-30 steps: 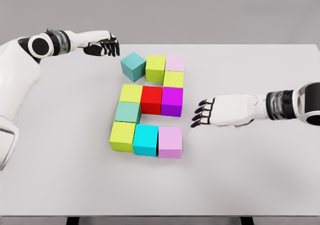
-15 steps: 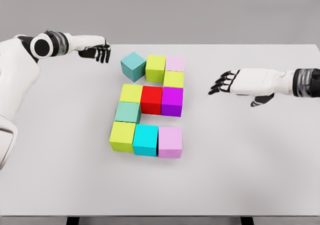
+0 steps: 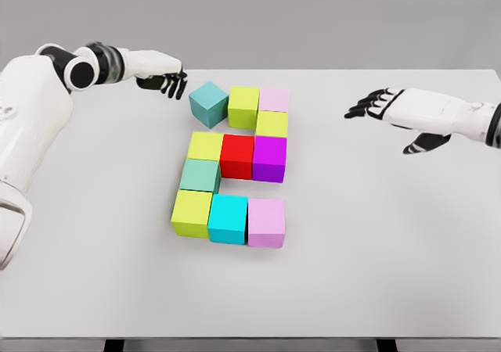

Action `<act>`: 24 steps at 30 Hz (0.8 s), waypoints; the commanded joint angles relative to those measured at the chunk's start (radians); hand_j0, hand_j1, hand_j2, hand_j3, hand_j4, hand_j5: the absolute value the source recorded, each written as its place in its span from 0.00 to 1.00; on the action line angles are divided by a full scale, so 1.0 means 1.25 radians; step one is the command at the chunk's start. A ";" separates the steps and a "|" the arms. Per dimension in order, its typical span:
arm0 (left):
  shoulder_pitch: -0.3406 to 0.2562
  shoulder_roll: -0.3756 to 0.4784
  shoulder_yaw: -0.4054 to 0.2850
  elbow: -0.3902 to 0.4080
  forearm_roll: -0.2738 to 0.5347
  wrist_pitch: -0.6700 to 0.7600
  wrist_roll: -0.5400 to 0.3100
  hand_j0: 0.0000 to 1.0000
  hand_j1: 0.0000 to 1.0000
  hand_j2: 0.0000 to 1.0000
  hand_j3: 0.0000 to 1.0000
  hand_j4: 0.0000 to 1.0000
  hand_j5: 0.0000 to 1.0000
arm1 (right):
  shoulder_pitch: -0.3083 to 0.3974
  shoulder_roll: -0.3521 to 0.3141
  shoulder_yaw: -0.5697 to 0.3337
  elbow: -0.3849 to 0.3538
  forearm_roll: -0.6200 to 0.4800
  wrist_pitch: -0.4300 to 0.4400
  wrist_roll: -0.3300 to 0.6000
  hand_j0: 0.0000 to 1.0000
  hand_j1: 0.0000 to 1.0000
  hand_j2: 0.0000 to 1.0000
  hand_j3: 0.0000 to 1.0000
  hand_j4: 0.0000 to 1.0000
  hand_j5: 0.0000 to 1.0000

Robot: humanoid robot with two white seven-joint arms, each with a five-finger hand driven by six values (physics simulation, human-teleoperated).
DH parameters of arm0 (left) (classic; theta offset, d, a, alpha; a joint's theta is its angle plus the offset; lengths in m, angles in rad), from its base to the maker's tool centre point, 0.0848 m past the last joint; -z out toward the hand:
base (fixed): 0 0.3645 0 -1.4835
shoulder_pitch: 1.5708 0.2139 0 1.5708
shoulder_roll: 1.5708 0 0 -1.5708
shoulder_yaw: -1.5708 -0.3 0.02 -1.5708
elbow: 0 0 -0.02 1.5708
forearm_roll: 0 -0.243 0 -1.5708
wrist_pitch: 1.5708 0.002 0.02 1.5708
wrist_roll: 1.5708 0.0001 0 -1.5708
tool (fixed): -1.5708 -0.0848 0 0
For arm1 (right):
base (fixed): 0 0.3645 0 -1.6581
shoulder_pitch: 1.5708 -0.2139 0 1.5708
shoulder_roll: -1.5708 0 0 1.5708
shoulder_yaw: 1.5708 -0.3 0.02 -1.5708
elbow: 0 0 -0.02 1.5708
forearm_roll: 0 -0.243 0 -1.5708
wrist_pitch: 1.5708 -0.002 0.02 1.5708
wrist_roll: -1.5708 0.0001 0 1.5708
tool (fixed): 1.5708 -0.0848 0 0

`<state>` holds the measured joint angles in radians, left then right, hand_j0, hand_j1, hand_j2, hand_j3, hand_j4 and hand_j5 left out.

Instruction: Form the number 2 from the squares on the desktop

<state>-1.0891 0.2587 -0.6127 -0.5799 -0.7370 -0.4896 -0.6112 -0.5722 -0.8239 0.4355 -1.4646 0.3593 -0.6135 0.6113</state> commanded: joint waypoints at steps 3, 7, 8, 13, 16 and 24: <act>0.000 -0.005 -0.007 -0.004 0.002 -0.002 0.000 0.27 0.27 0.27 0.27 0.27 0.27 | 0.000 0.004 -0.013 0.000 -0.017 0.002 0.000 1.00 1.00 1.00 1.00 1.00 1.00; 0.001 0.002 -0.007 -0.005 0.004 -0.039 0.000 0.27 0.27 0.27 0.27 0.27 0.27 | 0.000 0.003 -0.011 0.001 -0.019 0.002 0.000 1.00 1.00 1.00 1.00 1.00 1.00; 0.001 0.003 -0.007 -0.006 0.005 -0.042 0.000 0.27 0.27 0.27 0.27 0.27 0.27 | -0.001 0.000 -0.012 0.000 -0.020 0.002 0.000 1.00 1.00 1.00 1.00 1.00 1.00; 0.000 0.005 -0.006 -0.006 0.007 -0.076 0.000 0.27 0.27 0.27 0.27 0.27 0.27 | 0.004 0.000 -0.007 -0.003 -0.025 0.002 0.000 1.00 1.00 1.00 1.00 1.00 1.00; 0.001 0.005 -0.006 -0.006 0.009 -0.083 0.000 0.28 0.28 0.28 0.28 0.28 0.28 | 0.018 -0.004 -0.006 -0.004 -0.025 0.002 0.000 1.00 1.00 1.00 1.00 1.00 1.00; 0.001 0.007 -0.006 -0.006 0.010 -0.097 0.000 0.28 0.28 0.28 0.28 0.28 0.28 | 0.022 -0.002 0.028 -0.010 -0.024 0.002 0.000 1.00 1.00 1.00 1.00 1.00 1.00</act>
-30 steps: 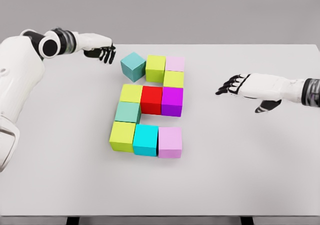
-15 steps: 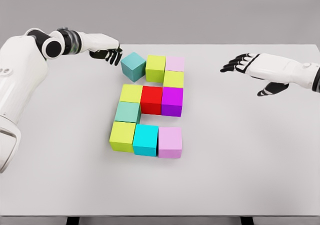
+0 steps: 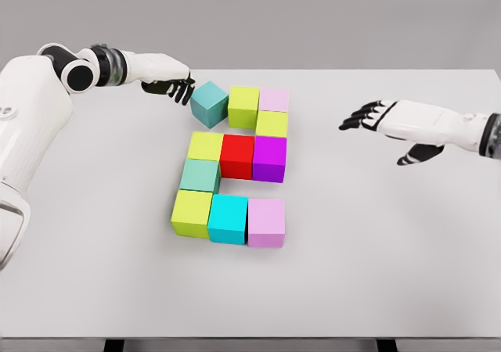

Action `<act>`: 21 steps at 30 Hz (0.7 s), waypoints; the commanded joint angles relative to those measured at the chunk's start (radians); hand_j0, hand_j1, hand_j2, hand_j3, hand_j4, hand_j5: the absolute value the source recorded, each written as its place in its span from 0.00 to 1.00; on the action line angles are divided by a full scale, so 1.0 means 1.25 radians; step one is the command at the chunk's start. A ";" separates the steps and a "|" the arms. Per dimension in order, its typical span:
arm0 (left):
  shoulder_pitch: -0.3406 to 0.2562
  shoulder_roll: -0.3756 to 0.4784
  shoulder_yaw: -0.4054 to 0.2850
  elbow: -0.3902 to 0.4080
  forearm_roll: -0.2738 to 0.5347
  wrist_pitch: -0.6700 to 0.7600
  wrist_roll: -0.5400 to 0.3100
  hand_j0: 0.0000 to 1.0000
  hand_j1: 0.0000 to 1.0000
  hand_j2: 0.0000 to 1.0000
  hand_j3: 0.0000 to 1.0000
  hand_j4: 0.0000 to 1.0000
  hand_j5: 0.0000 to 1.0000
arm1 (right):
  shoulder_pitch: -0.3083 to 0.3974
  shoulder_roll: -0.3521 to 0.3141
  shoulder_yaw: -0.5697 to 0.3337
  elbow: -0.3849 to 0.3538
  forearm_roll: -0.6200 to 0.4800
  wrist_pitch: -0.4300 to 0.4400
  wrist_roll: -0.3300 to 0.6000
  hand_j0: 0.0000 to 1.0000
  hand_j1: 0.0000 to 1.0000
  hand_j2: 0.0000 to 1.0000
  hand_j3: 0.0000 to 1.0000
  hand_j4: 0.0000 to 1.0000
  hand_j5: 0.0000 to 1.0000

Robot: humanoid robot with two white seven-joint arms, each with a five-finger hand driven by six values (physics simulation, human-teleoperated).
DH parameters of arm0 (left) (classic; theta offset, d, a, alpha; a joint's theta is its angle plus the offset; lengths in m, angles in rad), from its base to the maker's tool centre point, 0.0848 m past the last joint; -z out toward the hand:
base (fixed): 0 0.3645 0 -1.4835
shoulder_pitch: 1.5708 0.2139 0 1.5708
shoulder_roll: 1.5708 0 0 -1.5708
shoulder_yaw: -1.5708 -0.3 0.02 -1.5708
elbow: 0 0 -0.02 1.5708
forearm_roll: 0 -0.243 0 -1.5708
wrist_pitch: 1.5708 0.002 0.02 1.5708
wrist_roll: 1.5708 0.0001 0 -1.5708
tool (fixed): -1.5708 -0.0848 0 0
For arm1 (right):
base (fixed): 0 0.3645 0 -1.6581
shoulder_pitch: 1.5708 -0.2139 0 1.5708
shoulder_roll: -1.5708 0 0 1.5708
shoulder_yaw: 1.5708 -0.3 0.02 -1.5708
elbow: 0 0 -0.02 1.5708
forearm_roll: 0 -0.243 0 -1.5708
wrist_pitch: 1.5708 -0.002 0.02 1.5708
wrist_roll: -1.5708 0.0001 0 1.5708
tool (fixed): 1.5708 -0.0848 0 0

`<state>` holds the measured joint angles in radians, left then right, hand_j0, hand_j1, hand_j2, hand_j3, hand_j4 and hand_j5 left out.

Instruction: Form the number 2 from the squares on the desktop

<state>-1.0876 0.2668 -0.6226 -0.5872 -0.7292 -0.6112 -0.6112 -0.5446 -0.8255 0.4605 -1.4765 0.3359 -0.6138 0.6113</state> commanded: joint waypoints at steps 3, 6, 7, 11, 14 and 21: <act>0.000 0.000 0.002 0.000 0.005 0.000 0.000 0.28 0.28 0.28 0.28 0.28 0.28 | 0.017 -0.011 0.008 -0.046 -0.006 0.002 0.000 1.00 1.00 1.00 1.00 1.00 1.00; -0.005 0.000 0.007 0.000 0.007 0.000 0.000 0.28 0.28 0.28 0.28 0.28 0.28 | 0.018 -0.037 0.007 -0.053 -0.015 0.002 0.000 1.00 1.00 1.00 1.00 1.00 1.00; -0.005 0.000 0.007 0.000 0.007 0.000 0.000 0.28 0.28 0.28 0.28 0.28 0.28 | 0.022 -0.043 0.007 -0.057 -0.023 0.002 0.000 1.00 1.00 1.00 1.00 1.00 1.00; -0.006 0.000 0.007 0.000 0.007 0.000 0.000 0.28 0.28 0.28 0.28 0.28 0.28 | 0.036 -0.066 0.006 -0.084 -0.026 0.002 0.000 1.00 1.00 1.00 1.00 1.00 1.00; -0.005 0.001 0.012 -0.001 0.009 0.000 0.000 0.28 0.28 0.28 0.28 0.28 0.28 | 0.047 -0.087 0.005 -0.110 -0.044 0.002 0.000 1.00 1.00 1.00 1.00 1.00 1.00; -0.001 0.032 0.065 0.006 0.062 0.000 0.000 0.94 0.94 0.94 0.94 0.94 0.94 | 0.047 -0.103 0.002 -0.127 -0.071 0.002 0.000 1.00 1.00 1.00 1.00 1.00 1.00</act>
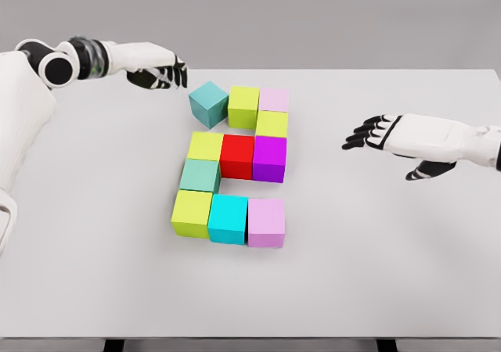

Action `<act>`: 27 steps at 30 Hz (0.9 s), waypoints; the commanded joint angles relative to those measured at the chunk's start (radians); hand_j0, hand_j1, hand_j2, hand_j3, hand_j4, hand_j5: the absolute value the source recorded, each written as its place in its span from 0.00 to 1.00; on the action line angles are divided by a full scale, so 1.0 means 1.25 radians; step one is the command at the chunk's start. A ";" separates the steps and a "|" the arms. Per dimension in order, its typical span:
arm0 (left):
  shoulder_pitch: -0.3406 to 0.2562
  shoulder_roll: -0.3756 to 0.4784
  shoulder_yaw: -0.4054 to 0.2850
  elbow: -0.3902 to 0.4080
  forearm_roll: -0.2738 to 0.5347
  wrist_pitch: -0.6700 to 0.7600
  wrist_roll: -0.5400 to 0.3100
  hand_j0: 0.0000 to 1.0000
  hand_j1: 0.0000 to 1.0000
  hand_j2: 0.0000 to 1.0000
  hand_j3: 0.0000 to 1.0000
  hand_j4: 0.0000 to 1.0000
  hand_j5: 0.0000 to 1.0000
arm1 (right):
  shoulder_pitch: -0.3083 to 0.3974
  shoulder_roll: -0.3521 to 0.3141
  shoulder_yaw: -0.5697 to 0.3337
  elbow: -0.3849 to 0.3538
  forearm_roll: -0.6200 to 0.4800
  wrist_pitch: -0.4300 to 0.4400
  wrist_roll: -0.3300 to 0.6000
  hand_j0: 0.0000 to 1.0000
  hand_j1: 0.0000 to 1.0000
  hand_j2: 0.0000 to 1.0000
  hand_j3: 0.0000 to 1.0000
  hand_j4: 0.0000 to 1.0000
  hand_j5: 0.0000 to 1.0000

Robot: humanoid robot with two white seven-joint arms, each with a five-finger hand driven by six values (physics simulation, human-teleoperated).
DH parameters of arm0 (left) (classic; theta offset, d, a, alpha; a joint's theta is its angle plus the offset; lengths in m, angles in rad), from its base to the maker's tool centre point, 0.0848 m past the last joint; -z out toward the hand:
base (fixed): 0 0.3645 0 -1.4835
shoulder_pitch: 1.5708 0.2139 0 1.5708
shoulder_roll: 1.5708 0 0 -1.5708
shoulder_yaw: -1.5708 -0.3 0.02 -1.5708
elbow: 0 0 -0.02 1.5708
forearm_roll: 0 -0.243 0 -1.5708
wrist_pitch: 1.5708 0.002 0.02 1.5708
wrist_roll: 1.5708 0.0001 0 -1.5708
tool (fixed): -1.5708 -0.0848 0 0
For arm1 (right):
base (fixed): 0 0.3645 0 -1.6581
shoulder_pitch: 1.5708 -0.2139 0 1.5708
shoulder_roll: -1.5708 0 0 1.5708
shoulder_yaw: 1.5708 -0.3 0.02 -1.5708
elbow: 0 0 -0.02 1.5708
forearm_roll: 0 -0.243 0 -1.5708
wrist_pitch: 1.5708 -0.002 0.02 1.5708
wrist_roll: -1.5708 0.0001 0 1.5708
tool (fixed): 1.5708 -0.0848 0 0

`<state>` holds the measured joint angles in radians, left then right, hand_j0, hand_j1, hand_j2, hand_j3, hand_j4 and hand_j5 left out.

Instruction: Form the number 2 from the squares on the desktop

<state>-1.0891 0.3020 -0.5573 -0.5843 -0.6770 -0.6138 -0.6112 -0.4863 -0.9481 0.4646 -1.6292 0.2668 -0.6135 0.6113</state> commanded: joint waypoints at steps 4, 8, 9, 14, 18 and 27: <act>0.012 0.011 0.010 -0.007 0.057 0.002 0.000 1.00 1.00 1.00 1.00 1.00 1.00 | 0.000 -0.007 -0.001 -0.004 -0.020 0.002 0.000 1.00 1.00 1.00 1.00 1.00 1.00; 0.018 0.022 0.010 -0.015 0.068 0.002 0.000 1.00 1.00 1.00 1.00 1.00 1.00 | 0.002 -0.009 -0.001 0.004 -0.018 0.002 0.000 1.00 1.00 1.00 1.00 1.00 1.00; 0.018 0.025 0.013 -0.030 0.069 0.002 0.000 0.99 0.99 0.99 0.99 0.99 0.99 | 0.005 -0.009 -0.001 0.007 -0.018 0.002 0.000 1.00 1.00 1.00 1.00 1.00 1.00; 0.018 0.025 0.014 -0.071 0.086 0.002 0.000 1.00 1.00 1.00 1.00 1.00 1.00 | -0.012 -0.007 -0.002 0.006 -0.018 0.002 0.000 1.00 1.00 1.00 1.00 1.00 1.00; 0.042 0.014 0.006 -0.079 0.092 0.002 0.009 1.00 1.00 1.00 1.00 1.00 1.00 | -0.012 -0.007 -0.001 0.007 -0.017 0.002 0.000 1.00 1.00 1.00 1.00 1.00 1.00; 0.053 -0.021 0.003 -0.089 0.091 0.002 0.017 1.00 1.00 1.00 1.00 1.00 1.00 | -0.011 -0.009 -0.002 0.010 -0.011 0.002 0.000 1.00 1.00 1.00 1.00 1.00 1.00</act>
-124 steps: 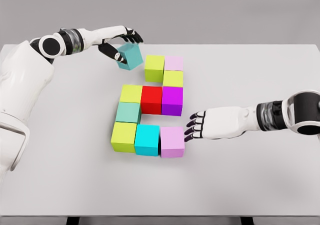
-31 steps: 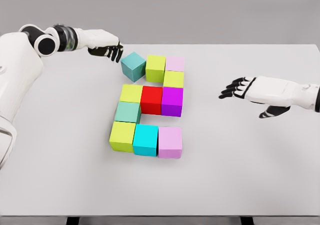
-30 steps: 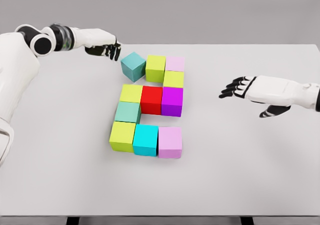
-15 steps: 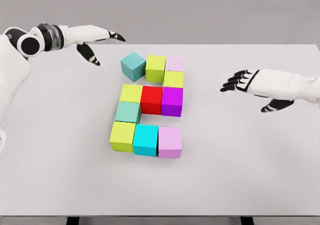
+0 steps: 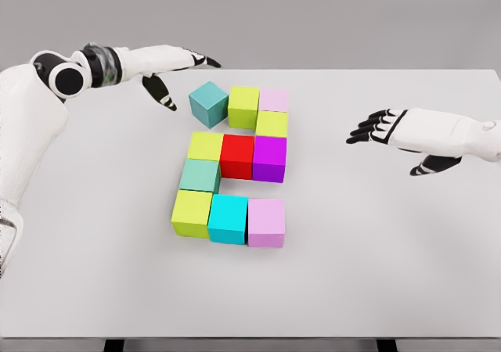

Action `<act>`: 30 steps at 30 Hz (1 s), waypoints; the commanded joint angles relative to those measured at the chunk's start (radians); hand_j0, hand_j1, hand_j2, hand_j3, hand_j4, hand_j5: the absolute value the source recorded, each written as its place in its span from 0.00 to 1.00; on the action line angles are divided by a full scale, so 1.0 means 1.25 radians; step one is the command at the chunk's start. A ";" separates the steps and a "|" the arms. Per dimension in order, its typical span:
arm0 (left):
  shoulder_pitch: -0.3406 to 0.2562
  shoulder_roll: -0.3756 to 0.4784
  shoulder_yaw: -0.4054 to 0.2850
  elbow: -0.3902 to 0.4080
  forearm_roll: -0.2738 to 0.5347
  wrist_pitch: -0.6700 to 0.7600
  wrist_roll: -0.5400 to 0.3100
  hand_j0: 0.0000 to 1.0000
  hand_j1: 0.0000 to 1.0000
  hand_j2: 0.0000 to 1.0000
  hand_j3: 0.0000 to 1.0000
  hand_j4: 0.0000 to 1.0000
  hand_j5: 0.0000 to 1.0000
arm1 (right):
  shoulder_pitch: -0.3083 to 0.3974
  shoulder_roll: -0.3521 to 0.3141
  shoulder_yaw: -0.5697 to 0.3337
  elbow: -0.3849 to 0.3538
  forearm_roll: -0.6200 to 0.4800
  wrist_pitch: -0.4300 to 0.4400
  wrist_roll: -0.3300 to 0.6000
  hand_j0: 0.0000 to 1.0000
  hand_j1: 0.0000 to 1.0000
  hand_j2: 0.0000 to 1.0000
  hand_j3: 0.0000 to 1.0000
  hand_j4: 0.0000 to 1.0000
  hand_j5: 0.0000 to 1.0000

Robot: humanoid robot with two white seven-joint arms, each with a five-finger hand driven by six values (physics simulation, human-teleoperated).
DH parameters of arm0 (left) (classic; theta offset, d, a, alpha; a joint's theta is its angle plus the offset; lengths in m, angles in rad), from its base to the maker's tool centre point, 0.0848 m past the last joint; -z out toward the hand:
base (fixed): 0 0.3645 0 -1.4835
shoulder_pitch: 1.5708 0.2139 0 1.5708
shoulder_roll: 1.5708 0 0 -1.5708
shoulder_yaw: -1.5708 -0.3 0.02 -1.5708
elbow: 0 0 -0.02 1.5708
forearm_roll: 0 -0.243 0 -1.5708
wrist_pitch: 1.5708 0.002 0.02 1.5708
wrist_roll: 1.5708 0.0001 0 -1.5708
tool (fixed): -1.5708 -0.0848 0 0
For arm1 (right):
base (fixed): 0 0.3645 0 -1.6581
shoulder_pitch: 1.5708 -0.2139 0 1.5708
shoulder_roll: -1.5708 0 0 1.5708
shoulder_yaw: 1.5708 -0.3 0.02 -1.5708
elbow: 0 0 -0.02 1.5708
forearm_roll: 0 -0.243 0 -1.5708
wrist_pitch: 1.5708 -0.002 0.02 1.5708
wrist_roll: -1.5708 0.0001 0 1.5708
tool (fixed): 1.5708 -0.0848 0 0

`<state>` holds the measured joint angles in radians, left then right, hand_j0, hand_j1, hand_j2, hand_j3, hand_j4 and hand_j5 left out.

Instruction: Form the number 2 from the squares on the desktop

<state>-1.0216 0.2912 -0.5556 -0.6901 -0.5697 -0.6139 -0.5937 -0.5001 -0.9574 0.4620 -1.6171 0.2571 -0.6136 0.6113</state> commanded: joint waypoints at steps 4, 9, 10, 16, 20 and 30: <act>0.000 -0.028 0.000 0.008 0.004 0.002 0.002 1.00 1.00 1.00 1.00 1.00 1.00 | 0.000 0.000 0.000 0.000 -0.003 0.002 0.000 1.00 1.00 1.00 1.00 1.00 1.00; 0.000 -0.044 -0.008 0.007 0.004 0.002 0.002 1.00 1.00 1.00 1.00 1.00 1.00 | -0.001 0.000 0.000 0.000 -0.003 0.002 0.000 1.00 1.00 1.00 1.00 1.00 1.00; 0.000 -0.044 -0.008 0.007 0.004 0.002 0.002 1.00 1.00 1.00 1.00 1.00 1.00 | -0.001 0.000 0.000 -0.001 -0.003 0.002 0.000 1.00 1.00 1.00 1.00 1.00 1.00; 0.000 -0.050 -0.007 0.010 0.004 0.002 0.004 1.00 1.00 1.00 1.00 1.00 1.00 | -0.001 0.000 0.000 -0.001 -0.003 0.002 0.000 1.00 1.00 1.00 1.00 1.00 1.00; 0.000 -0.060 -0.006 0.010 0.003 0.002 0.004 1.00 1.00 1.00 1.00 1.00 1.00 | -0.002 0.000 0.000 -0.001 -0.003 0.002 0.000 1.00 1.00 1.00 1.00 1.00 1.00; -0.002 -0.080 0.001 0.049 0.004 0.002 0.004 1.00 1.00 1.00 1.00 1.00 1.00 | -0.002 0.000 0.000 -0.001 -0.003 0.002 0.000 1.00 1.00 1.00 1.00 1.00 1.00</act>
<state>-1.0247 0.1957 -0.5586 -0.6454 -0.5711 -0.6137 -0.5896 -0.5031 -0.9560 0.4620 -1.6182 0.2588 -0.6136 0.6113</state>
